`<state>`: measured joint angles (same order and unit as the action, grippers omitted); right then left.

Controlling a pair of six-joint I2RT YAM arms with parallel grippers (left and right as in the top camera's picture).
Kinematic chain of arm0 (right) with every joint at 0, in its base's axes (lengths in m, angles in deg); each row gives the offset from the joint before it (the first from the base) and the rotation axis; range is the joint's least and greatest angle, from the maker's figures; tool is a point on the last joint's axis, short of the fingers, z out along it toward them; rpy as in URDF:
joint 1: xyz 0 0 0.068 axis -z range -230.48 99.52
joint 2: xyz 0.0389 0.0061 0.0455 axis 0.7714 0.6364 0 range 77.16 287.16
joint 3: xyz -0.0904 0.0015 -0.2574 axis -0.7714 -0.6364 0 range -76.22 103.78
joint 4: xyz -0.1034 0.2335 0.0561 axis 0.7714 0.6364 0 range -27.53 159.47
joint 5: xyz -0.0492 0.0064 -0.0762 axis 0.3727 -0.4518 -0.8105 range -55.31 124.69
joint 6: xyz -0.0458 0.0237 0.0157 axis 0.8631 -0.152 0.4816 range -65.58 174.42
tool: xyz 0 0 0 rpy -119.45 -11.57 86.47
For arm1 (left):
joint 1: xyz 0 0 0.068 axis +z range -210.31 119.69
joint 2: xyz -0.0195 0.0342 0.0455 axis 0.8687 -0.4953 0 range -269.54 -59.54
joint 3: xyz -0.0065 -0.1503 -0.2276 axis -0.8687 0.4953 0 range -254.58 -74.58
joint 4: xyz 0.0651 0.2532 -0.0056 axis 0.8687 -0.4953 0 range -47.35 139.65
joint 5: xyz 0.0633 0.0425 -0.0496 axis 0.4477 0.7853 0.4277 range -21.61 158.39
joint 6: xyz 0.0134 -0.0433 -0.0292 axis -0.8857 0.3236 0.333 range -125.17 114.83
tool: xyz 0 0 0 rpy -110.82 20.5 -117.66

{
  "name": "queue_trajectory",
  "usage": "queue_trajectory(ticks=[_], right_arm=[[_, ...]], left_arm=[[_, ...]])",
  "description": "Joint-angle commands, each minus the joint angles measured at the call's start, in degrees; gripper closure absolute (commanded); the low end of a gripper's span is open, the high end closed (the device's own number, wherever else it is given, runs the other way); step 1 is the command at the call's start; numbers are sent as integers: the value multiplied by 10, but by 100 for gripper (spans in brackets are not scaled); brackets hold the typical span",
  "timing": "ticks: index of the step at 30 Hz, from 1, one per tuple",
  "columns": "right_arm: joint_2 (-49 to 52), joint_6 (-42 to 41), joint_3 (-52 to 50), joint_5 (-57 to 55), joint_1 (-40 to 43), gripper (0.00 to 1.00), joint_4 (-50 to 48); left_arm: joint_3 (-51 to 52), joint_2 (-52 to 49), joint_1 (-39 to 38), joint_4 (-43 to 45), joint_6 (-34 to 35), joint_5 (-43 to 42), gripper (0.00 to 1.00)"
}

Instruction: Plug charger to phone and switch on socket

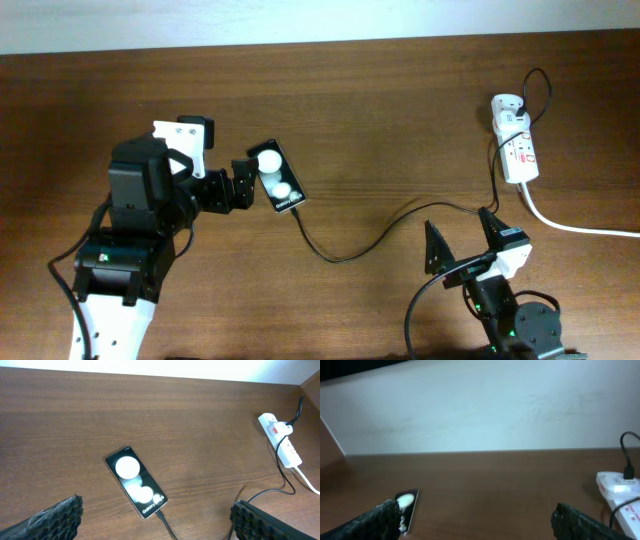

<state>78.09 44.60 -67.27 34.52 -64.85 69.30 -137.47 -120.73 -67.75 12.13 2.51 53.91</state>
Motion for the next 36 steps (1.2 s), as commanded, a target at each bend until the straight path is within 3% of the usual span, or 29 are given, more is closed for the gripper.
queue_trajectory(ticks=[1, 6, 10, 13, 36], right_arm=[[-7, 6, -34, -5, 10, 1, -59], [-7, 6, -86, -5, 10, 1, -136], [-7, 6, -86, -5, 10, 1, -101], [-7, 6, -86, -2, 9, 1, -20], [-7, 6, -86, -1, 9, 1, -21]], left_arm=[[-3, 1, -1, 1, -9, 4, 1], [-3, 1, -1, 1, -9, 4, 1], [-3, 1, -1, 1, -9, 4, 1], [-3, 1, -1, 1, -9, 4, 1], [-3, 1, -2, 1, -9, 4, 1]])
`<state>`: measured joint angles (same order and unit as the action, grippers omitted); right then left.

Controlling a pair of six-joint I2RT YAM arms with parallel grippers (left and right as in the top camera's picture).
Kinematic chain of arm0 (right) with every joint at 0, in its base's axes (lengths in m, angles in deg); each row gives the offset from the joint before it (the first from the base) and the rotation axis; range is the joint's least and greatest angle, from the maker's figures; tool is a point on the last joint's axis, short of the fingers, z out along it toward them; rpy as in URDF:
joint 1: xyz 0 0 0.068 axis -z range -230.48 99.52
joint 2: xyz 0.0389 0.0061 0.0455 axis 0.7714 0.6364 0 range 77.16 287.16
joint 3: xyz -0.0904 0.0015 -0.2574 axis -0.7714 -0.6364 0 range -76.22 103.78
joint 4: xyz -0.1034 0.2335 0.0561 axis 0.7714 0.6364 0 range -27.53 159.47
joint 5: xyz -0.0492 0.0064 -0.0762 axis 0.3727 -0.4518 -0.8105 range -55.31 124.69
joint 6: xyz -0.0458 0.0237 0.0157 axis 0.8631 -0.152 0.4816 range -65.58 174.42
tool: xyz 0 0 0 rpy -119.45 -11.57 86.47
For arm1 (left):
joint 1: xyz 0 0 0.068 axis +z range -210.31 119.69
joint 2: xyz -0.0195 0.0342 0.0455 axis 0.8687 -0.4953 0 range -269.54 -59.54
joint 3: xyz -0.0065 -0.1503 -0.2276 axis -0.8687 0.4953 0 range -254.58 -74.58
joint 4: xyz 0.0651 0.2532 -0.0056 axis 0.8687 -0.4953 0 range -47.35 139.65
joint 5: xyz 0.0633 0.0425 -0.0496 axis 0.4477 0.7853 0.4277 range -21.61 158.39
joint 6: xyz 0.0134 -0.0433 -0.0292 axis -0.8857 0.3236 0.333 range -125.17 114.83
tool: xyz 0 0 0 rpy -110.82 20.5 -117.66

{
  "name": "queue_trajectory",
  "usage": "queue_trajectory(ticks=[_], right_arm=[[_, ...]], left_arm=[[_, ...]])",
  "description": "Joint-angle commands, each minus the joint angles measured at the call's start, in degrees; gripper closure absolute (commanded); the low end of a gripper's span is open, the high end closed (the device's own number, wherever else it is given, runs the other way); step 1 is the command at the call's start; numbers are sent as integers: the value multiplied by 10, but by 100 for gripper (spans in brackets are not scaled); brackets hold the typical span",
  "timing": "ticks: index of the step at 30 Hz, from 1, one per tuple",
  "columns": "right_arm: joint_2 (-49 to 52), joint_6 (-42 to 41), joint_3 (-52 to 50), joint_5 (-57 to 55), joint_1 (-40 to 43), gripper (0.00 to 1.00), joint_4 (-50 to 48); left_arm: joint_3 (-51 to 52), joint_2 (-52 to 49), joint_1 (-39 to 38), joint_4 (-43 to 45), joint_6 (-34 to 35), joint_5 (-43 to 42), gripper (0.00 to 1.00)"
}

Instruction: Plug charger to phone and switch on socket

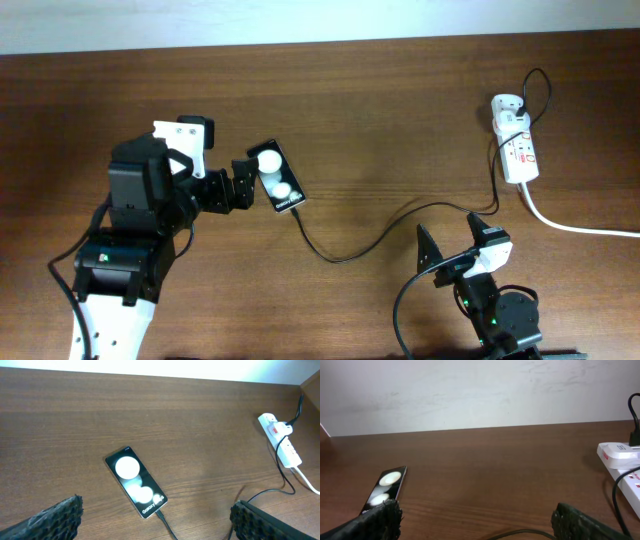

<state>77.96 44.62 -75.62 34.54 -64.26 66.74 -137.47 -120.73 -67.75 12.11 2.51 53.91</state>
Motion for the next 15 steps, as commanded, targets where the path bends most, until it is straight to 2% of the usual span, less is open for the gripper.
queue_trajectory(ticks=[1, 5, 9, 15], right_arm=[[-6, 5, -3, -2, 3, 1, 4], [-6, 5, -3, -2, 3, 1, 4], [-6, 5, -3, -2, 3, 1, 4], [-6, 6, -3, -2, 3, 1, 4]], left_arm=[[-3, 2, -3, 1, -9, 4, 1], [-3, 7, -3, -16, -9, 4, 1], [0, 53, -3, -62, -9, 4, 1], [11, 252, 3, -169, -9, 84, 1]])
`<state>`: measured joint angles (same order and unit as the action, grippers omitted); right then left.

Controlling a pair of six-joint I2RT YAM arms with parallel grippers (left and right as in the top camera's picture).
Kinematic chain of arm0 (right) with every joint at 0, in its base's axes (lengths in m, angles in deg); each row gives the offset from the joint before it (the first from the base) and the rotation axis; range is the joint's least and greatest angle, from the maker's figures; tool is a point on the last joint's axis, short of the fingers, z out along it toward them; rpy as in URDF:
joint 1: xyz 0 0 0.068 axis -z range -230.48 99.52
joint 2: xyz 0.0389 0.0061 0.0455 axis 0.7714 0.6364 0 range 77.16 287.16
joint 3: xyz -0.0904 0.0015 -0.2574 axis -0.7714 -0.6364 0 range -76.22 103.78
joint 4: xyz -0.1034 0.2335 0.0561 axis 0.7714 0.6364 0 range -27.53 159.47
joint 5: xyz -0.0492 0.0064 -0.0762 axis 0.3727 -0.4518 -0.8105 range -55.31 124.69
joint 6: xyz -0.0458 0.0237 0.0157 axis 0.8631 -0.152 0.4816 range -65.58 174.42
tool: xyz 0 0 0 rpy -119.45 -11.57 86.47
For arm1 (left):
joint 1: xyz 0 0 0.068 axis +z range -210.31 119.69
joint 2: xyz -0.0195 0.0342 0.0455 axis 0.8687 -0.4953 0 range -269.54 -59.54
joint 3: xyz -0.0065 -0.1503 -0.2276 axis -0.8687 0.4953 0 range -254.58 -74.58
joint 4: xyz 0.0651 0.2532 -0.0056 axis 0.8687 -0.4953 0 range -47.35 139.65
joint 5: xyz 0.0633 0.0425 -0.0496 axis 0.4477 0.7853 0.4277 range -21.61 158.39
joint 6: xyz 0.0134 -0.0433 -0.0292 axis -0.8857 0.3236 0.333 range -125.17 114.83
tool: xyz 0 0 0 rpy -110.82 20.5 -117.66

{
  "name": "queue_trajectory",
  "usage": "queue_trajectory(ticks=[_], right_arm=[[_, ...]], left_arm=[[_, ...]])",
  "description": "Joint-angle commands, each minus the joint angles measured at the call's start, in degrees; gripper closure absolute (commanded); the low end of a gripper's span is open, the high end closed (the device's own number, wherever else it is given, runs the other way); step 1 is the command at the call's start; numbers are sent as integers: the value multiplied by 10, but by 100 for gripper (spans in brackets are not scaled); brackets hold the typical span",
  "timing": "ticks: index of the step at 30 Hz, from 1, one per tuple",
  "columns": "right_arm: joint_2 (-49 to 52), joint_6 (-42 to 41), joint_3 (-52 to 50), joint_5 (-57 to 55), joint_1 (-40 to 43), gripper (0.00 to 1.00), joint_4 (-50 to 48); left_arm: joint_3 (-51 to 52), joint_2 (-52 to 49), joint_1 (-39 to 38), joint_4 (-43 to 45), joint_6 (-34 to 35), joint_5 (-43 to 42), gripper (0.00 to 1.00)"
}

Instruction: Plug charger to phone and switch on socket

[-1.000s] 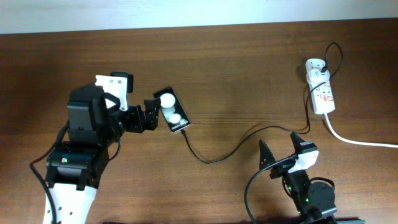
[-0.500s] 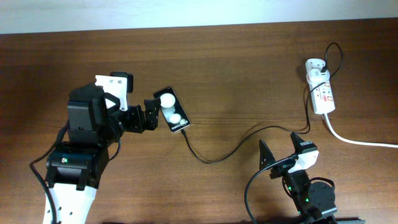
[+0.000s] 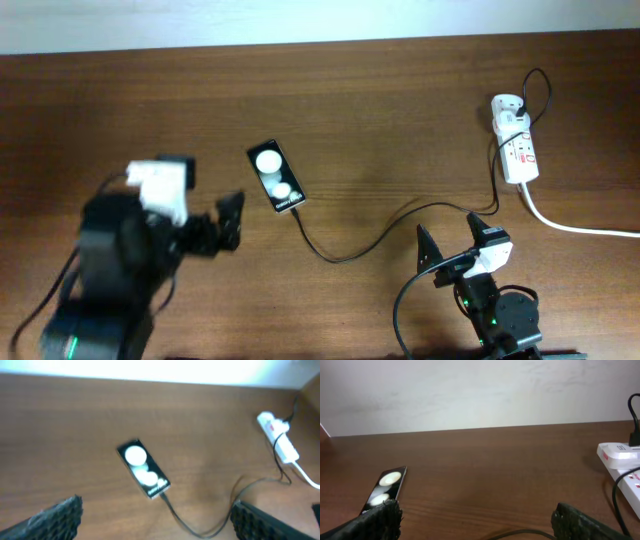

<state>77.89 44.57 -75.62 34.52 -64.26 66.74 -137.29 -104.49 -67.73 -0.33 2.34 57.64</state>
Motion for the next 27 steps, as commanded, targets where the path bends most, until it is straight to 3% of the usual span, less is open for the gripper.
queue_trajectory(ticks=[1, 5, 9, 13, 18, 27], right_arm=[[-5, 6, -3, -1, 3, 1, 4], [-5, 6, -3, -1, 3, 1, 4], [-5, 6, -3, -1, 3, 1, 4], [-5, 6, -3, -1, 3, 1, 4], [-5, 6, -3, -1, 3, 1, 4], [-5, 6, -3, -1, 3, 1, 4]], left_arm=[[9, 114, 3, -68, -8, 56, 1], [10, 169, 3, -129, -8, 94, 1], [74, 225, 6, -96, -8, 122, 1], [197, 297, 16, -8, -1, 120, 1], [370, 367, 20, 159, 80, 120, 1], [542, 442, 20, 395, 112, 121, 1]])
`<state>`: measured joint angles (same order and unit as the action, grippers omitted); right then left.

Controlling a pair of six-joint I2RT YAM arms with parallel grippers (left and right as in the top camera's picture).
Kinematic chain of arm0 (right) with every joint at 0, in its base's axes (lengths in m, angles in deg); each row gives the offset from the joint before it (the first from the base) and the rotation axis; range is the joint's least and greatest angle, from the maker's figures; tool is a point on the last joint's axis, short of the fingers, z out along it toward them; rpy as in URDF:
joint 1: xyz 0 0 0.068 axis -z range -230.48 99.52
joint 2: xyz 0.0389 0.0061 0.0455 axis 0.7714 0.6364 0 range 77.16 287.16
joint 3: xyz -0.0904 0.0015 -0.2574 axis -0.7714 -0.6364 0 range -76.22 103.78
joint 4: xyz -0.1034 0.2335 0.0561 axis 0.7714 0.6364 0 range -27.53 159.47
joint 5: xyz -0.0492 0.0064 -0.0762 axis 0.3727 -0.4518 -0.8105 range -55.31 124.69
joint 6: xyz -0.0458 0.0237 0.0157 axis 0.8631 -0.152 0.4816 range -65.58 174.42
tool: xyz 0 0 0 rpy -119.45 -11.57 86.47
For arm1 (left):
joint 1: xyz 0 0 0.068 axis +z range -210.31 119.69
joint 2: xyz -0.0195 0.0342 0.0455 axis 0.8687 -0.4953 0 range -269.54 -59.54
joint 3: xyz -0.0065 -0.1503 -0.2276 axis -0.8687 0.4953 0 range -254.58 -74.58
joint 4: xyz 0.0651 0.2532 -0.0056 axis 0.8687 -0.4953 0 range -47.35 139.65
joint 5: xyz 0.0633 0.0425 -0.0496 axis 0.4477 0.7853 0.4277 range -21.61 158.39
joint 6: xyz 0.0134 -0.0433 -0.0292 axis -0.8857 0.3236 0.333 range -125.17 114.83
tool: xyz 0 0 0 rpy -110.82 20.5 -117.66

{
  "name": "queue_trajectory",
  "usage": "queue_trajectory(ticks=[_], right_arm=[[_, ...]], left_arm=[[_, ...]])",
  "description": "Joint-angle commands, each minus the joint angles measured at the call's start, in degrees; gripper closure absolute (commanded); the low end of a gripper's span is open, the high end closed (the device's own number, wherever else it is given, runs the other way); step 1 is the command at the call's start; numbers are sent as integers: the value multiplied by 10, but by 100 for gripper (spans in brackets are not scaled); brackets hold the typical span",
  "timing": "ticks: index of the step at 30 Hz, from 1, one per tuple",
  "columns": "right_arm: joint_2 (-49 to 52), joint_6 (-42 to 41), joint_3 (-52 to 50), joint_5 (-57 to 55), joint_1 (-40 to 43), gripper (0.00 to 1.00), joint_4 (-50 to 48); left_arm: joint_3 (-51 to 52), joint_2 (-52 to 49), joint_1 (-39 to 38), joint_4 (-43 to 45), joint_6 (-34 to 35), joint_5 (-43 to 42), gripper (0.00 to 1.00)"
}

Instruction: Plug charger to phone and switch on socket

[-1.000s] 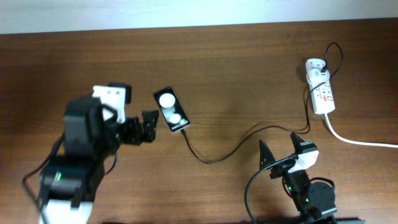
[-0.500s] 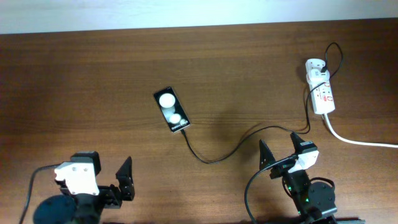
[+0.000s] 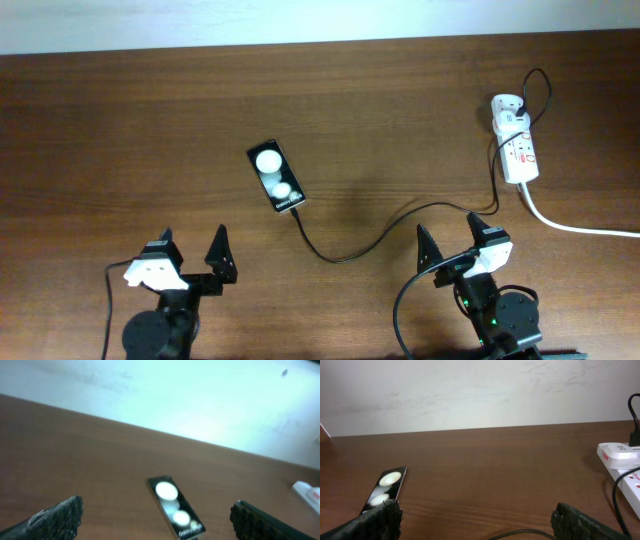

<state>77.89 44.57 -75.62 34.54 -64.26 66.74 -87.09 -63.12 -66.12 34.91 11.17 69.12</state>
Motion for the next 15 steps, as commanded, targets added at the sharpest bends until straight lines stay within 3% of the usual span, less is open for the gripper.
queue_trajectory(ticks=[1, 8, 12, 15], right_arm=[[-5, 6, -3, -2, 3, 1, 4], [-5, 6, -3, -2, 3, 1, 4], [-5, 6, -3, -2, 3, 1, 4], [-5, 6, -3, -2, 3, 1, 4]], left_arm=[[52, 33, 3, 63, 26, 6, 1], [120, 33, 4, 207, 45, 28, 1], [120, 33, 24, 193, 47, 38, 1], [120, 33, 36, 128, 46, 38, 1]])
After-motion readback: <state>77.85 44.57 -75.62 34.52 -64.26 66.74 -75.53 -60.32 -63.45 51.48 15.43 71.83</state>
